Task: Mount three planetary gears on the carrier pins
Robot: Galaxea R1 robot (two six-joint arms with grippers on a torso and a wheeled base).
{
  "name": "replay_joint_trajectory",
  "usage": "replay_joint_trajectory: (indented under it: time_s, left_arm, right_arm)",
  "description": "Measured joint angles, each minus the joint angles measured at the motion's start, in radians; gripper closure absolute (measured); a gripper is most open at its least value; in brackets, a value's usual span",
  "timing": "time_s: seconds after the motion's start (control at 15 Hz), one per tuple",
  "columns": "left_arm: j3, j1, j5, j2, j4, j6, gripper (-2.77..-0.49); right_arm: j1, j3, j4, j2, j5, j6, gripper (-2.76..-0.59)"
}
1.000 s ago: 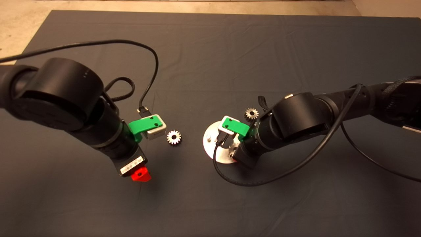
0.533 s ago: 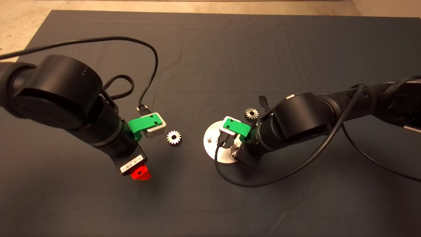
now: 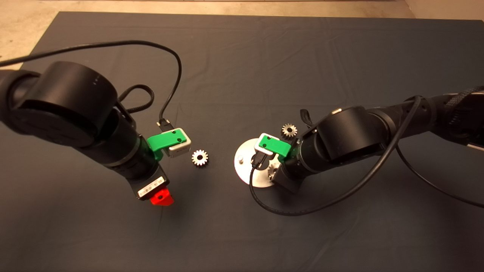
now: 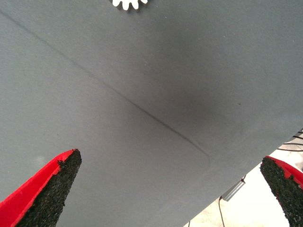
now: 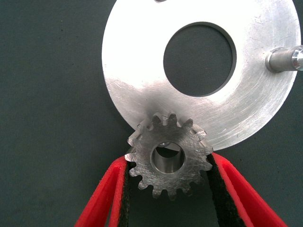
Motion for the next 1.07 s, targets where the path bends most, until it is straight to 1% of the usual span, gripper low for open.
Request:
replay_joint_trajectory:
  time_s: [0.27, 0.47, 0.8, 1.07]
  left_arm:
    - [0.000, 0.000, 0.000, 0.000, 0.000, -0.001, -2.77]
    - [0.000, -0.006, 0.000, 0.000, 0.000, -0.001, -2.77]
    - [0.000, -0.006, 0.000, 0.000, 0.000, -0.008, -2.77]
    - [0.000, -0.012, 0.000, 0.000, 0.000, -0.008, -2.77]
  right_arm:
    - [0.000, 0.009, 0.000, -0.006, 0.000, 0.000, -1.02]
    - [0.000, 0.011, 0.000, -0.006, 0.000, 0.000, -1.02]
    - [0.000, 0.014, 0.000, -0.011, 0.000, 0.000, -1.02]
    - [0.000, 0.014, 0.000, -0.011, -0.001, 0.000, -1.02]
